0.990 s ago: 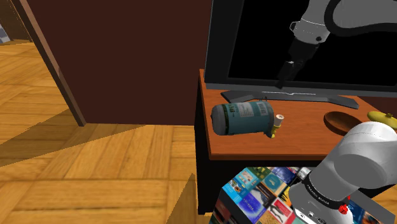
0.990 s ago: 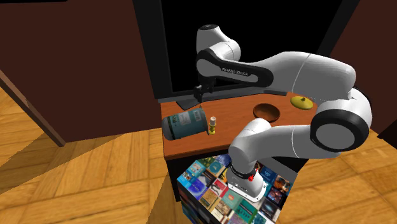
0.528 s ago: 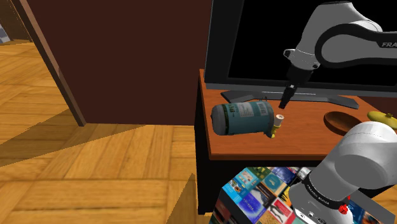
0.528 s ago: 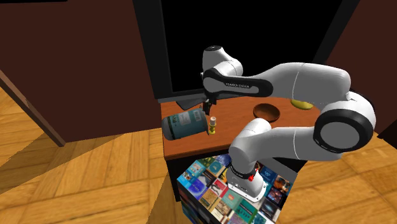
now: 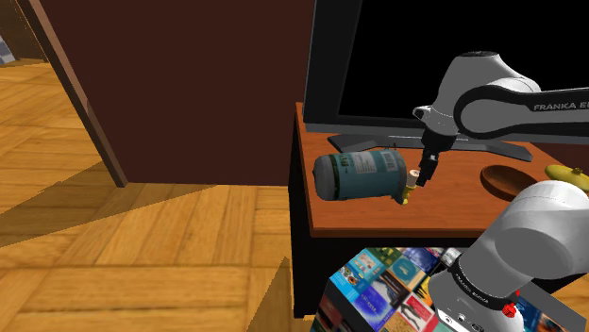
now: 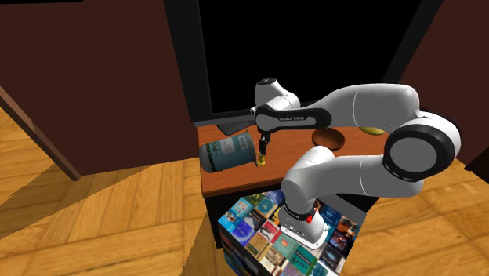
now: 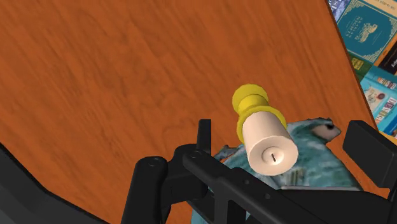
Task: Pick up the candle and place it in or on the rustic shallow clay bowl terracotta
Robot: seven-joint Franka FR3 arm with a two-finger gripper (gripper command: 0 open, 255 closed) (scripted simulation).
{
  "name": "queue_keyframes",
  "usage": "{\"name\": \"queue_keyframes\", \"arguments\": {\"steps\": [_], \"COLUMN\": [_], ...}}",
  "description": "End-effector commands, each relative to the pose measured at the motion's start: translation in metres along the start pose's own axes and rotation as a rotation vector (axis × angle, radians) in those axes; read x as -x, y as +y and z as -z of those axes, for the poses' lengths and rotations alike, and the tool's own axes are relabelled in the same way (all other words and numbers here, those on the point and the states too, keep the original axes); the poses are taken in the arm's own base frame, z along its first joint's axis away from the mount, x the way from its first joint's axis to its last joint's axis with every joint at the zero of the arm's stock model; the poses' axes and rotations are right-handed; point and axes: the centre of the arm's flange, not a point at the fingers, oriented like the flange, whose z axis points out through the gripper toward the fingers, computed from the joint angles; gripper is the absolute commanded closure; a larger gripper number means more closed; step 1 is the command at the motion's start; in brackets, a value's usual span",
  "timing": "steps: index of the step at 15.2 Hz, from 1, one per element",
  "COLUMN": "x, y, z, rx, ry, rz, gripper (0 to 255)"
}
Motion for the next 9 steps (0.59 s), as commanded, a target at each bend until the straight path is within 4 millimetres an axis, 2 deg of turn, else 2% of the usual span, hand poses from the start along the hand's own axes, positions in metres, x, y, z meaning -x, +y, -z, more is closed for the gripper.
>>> {"name": "queue_keyframes", "arguments": {"steps": [1, 5, 9], "x": [0.0, 0.0, 0.0], "y": [0.0, 0.0, 0.0], "z": [-0.01, -0.034, -0.034], "rx": [0.0, 0.0, 0.0], "ry": [-0.001, -0.001, -0.001], "rz": [0.006, 0.006, 0.006], "gripper": [0, 0, 0]}}
